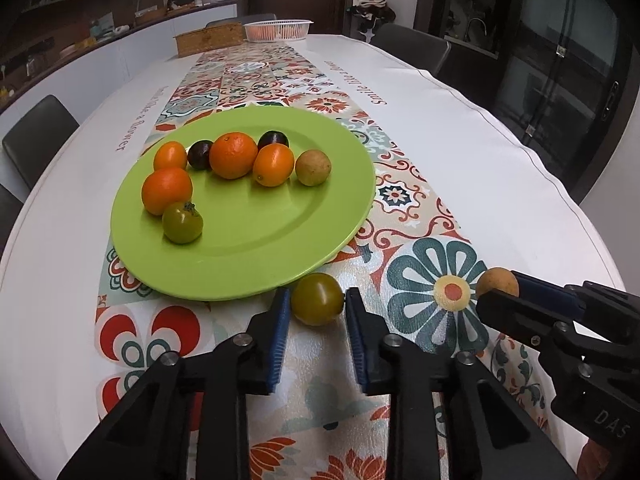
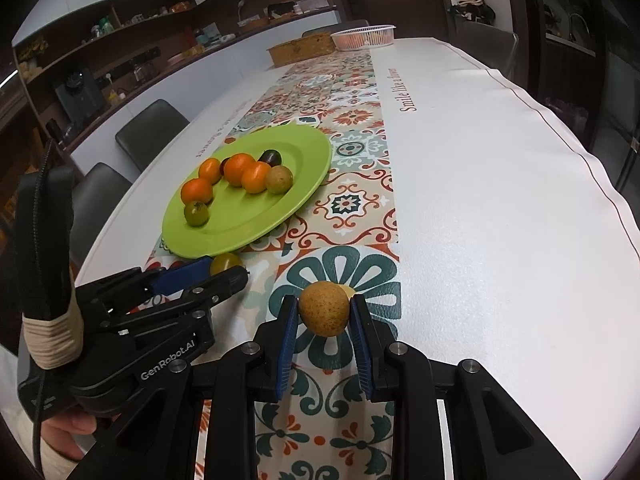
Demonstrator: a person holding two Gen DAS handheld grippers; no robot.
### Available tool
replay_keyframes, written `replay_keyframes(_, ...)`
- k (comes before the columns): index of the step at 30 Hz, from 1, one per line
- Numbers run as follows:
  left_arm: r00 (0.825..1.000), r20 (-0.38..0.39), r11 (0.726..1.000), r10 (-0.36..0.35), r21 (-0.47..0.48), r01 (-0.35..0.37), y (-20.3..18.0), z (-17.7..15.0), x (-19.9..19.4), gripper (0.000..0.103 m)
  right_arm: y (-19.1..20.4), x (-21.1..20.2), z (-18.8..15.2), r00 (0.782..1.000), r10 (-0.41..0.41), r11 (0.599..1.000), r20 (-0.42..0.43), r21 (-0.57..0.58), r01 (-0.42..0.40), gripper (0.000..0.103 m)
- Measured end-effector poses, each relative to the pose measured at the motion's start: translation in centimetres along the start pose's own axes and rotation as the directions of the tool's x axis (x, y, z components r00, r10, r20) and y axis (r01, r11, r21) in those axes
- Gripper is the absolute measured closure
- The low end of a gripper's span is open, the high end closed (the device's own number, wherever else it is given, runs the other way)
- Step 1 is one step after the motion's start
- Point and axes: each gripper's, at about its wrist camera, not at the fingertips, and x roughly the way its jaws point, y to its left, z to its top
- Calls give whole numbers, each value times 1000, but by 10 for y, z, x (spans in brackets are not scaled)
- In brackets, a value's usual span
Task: Organize fruits
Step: 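Grasp the green-yellow fruit with the left tool while the right tool grasps the other brown kiwi, then carry the green fruit and the brown kiwi onto the plate and open both tools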
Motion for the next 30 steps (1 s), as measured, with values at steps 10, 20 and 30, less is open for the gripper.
replay_keyframes(10,999,22,1000,-23,-10,24,2,-6,-22,76,6,-6,1,1000,10,1000,8,-12,-10,75)
replay_keyframes(20,997,72,1000,-27,-3,27,5,-11,-54,76,23,-21,-1,999,15,998,28,-58,-14,75)
replay_keyframes(30,990,133,999,-37,-14,40,11,-10,-84,76,41,-43,4,997,21,995,71,-101,-14,75)
